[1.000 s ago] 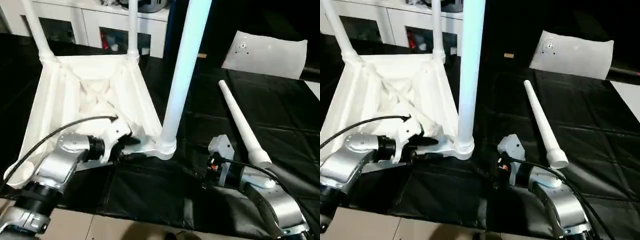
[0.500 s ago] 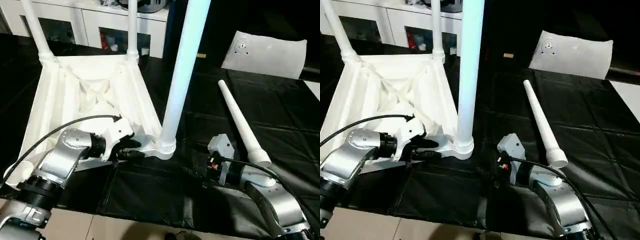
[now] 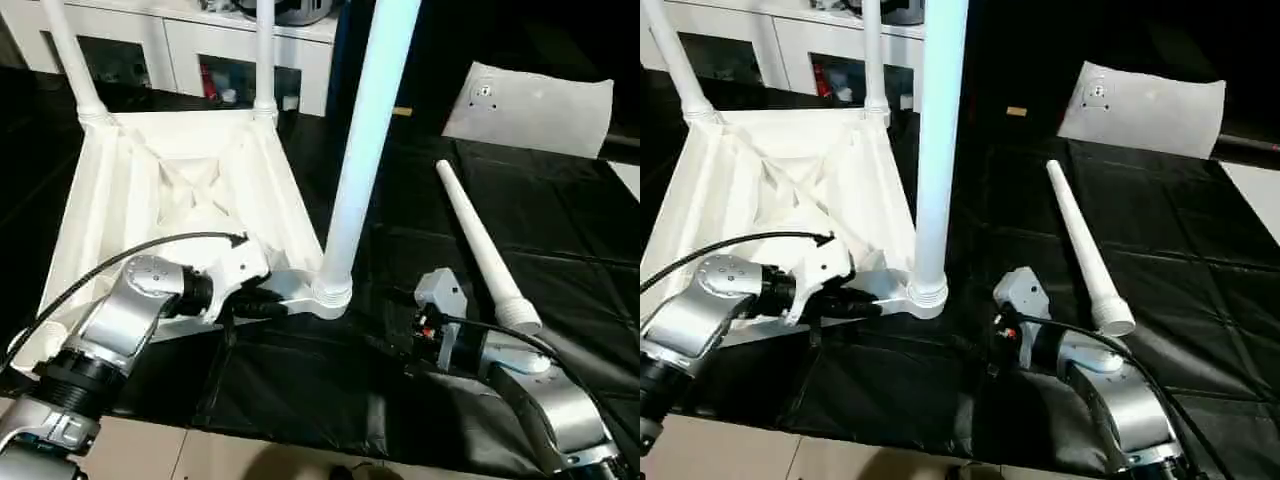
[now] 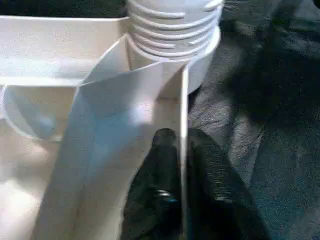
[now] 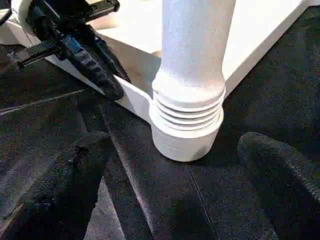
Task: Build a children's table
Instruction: Rotate leg to tighten
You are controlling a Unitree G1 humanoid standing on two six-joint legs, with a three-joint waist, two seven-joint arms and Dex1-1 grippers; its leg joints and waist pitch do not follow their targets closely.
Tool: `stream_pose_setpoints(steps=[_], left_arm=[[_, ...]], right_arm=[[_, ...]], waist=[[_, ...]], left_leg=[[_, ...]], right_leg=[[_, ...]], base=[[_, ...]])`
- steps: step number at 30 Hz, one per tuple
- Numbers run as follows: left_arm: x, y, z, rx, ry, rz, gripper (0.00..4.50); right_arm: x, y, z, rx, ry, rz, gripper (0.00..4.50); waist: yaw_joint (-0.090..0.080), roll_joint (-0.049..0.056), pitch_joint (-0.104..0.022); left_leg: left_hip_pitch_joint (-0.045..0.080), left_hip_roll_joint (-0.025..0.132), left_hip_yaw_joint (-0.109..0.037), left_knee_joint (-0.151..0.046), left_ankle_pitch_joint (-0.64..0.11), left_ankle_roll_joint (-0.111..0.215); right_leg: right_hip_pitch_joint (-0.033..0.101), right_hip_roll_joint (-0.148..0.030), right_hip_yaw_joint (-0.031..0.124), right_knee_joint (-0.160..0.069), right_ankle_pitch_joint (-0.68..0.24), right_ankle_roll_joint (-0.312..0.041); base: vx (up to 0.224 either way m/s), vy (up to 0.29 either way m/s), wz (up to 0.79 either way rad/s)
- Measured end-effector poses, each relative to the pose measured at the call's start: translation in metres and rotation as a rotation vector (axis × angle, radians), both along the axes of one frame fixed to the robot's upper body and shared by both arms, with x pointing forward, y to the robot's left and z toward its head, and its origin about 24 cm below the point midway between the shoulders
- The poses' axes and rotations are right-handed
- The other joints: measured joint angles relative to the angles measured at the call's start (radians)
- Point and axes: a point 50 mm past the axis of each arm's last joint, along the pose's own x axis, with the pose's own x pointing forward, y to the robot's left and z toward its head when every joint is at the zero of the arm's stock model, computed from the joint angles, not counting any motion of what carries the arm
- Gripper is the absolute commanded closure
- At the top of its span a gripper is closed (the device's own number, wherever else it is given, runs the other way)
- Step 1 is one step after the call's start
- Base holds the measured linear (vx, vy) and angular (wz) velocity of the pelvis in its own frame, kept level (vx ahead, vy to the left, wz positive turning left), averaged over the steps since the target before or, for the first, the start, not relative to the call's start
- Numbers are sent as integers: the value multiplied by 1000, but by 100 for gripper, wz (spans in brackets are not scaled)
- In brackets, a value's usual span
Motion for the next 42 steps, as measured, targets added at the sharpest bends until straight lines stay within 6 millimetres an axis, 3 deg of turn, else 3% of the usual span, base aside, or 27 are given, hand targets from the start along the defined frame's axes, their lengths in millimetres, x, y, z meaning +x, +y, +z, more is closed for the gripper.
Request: stream_pose_setpoints(steps=[11,26,34,42], left_arm=[[-5,3,0,11,-39,-48,444],[-18,4,-1,-7,7,-283,444],[-17,4,-2,-10,13,-313,450],[-15,3,-2,-7,20,-341,450]], right_arm=[[12,3,4,-21,-31,20,0],[18,21,9,-71,-30,297,0],[23,24,4,-76,-3,357,77],[26,26,3,-72,11,418,126]], waist=[[-5,0,0],[31,-1,0],[32,-1,0],[36,-2,0]], left_leg=[[0,0,0,0,1,0],[0,0,0,0,2,2],[0,0,1,1,2,1],[0,0,1,1,3,2]], right_leg=[[0,0,0,0,0,0],[0,-2,-1,2,0,0],[0,-2,-1,2,0,0],[0,-2,-1,3,0,0]], base=[[0,0,0],[0,0,0],[0,0,0],[0,0,0]])
